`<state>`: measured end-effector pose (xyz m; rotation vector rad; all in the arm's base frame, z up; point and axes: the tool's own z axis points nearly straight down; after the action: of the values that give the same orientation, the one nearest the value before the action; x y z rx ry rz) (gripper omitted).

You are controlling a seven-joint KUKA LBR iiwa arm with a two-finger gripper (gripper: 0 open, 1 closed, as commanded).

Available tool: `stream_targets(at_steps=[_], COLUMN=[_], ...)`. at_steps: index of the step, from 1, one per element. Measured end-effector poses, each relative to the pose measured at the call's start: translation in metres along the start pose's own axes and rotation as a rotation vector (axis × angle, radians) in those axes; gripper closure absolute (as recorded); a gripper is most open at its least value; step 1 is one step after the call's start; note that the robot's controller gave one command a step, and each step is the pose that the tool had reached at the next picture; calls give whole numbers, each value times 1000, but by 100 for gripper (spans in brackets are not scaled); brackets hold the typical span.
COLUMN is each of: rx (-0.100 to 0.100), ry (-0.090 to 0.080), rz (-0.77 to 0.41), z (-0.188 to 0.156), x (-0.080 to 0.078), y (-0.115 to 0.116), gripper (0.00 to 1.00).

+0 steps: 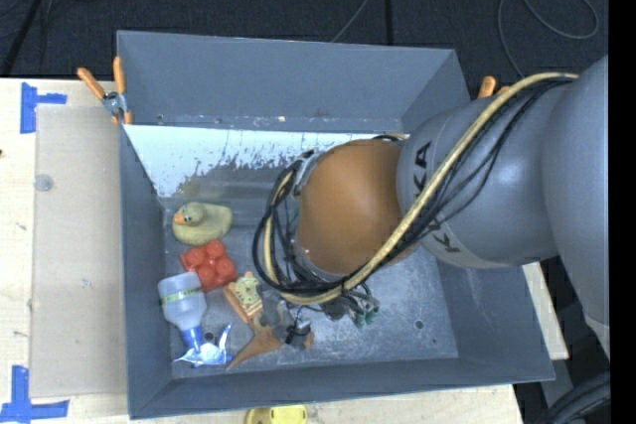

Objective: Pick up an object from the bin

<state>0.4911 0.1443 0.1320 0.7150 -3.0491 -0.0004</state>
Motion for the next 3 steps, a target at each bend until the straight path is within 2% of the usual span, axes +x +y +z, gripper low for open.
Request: stream_targets(at_steps=[1,2,3], rx=[1,0,0], ry=[-8,0,0], rz=[17,23,24], z=[59,61,61], x=[-3,-2,-2], y=[-10,-11,-11], gripper=[0,100,100])
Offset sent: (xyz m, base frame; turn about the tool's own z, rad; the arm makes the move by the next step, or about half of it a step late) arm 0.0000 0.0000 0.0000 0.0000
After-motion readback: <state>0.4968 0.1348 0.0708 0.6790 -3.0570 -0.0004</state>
